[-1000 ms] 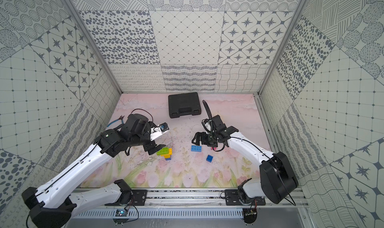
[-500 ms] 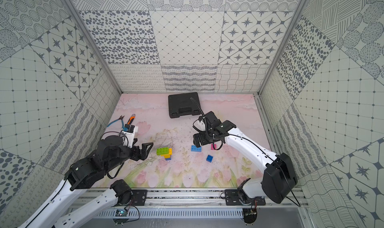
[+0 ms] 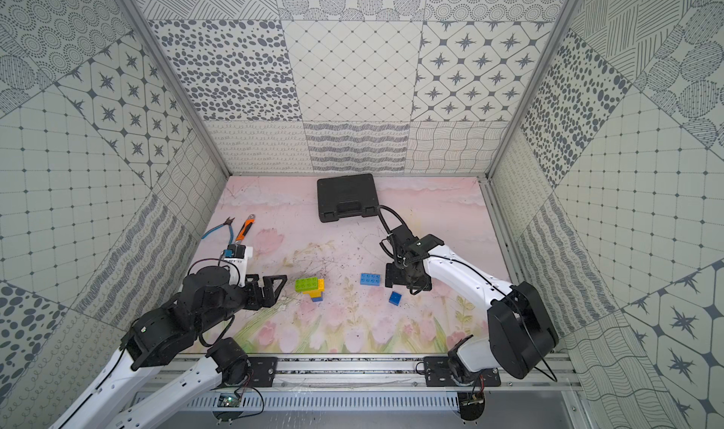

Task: Assemble a spoon with lego
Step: Pick up the lego brick from the center of the board.

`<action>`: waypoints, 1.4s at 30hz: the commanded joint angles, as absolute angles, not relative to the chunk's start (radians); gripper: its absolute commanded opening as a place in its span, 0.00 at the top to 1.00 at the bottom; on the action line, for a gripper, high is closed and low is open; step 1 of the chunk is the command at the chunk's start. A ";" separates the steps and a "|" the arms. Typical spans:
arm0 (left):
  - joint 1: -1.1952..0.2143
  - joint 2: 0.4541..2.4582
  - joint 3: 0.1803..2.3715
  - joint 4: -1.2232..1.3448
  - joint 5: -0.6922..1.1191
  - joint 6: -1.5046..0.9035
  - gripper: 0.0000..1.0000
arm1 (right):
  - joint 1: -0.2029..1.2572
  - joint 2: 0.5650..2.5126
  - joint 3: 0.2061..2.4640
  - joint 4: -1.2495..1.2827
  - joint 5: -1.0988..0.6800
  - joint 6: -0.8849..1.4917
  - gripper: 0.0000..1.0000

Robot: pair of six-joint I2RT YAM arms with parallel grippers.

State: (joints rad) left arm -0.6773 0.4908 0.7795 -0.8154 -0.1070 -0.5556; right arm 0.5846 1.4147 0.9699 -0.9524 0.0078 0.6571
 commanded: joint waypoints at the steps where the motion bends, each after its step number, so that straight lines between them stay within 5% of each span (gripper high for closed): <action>1: -0.675 0.501 0.768 -0.769 -0.054 -0.573 0.02 | 0.586 1.431 0.982 -0.867 0.077 0.733 0.12; 19: -0.680 0.461 0.756 -0.786 -0.050 -0.559 0.02 | 0.519 1.686 1.028 -0.739 0.098 0.642 0.41; 29: -0.679 0.453 0.756 -0.801 -0.062 -0.551 0.02 | 0.519 1.690 1.012 -0.733 0.124 0.621 0.53; 36: -0.680 0.455 0.751 -0.795 -0.061 -0.547 0.02 | 0.519 1.694 1.013 -0.760 0.080 0.592 0.70; 42: -0.680 0.455 0.747 -0.791 -0.061 -0.545 0.02 | 0.519 1.665 1.019 -0.776 0.057 0.561 0.73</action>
